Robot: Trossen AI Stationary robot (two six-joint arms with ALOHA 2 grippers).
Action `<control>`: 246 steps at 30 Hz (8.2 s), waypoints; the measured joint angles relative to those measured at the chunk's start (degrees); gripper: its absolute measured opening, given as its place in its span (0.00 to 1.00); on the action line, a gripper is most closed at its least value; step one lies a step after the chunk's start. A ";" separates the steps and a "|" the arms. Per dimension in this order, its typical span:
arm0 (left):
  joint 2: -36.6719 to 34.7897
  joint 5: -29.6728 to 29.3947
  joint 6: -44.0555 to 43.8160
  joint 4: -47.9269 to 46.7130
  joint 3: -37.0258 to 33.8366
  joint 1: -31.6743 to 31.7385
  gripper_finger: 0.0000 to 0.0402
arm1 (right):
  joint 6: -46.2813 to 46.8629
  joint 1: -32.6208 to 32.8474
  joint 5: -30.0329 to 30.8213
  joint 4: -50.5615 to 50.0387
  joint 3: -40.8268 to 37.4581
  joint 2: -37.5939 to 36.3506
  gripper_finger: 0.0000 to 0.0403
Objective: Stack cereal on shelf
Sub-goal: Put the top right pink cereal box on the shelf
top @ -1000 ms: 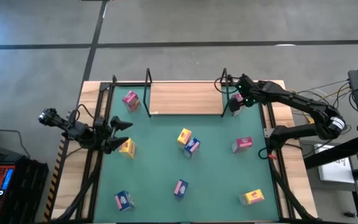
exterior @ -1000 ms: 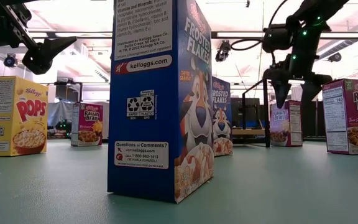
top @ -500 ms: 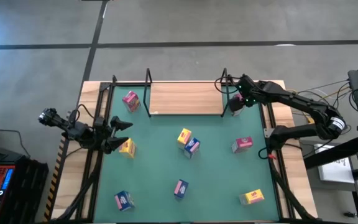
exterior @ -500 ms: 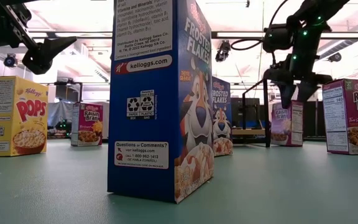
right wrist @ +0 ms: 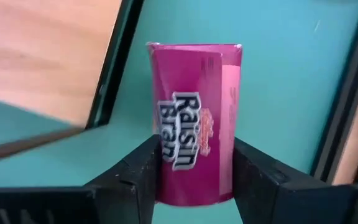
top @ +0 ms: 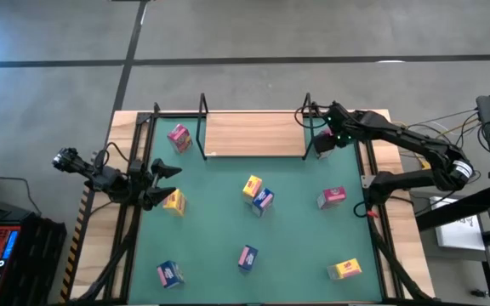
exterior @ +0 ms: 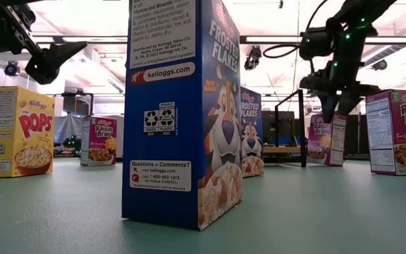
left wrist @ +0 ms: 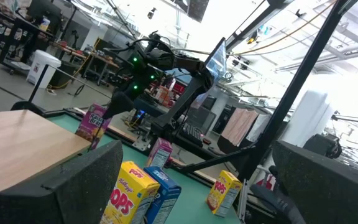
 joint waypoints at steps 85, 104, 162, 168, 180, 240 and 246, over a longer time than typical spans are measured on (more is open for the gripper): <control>-0.02 -0.01 -0.01 0.02 0.00 0.00 0.99 | -34.51 26.13 4.86 -19.22 37.09 23.21 0.36; -0.01 0.00 0.00 0.02 0.00 0.00 0.99 | -53.11 20.38 3.50 -15.03 37.13 25.80 0.36; 0.00 0.00 -0.01 0.02 0.00 -0.01 0.99 | -65.58 15.37 1.41 -16.27 40.63 31.43 0.49; 0.00 -0.01 0.00 0.04 0.00 -0.02 0.99 | -65.41 15.37 1.48 -16.57 40.93 31.41 0.52; 0.00 -0.01 -0.01 0.02 -0.01 0.00 0.99 | -62.08 15.39 1.47 -19.75 45.58 31.39 0.53; -0.01 0.00 0.00 0.02 -0.02 -0.02 0.99 | 15.81 16.13 -10.40 -19.56 52.13 31.76 0.52; -0.01 0.01 0.00 0.02 -0.01 0.00 0.99 | 15.46 16.09 -7.44 -19.07 52.13 31.76 0.52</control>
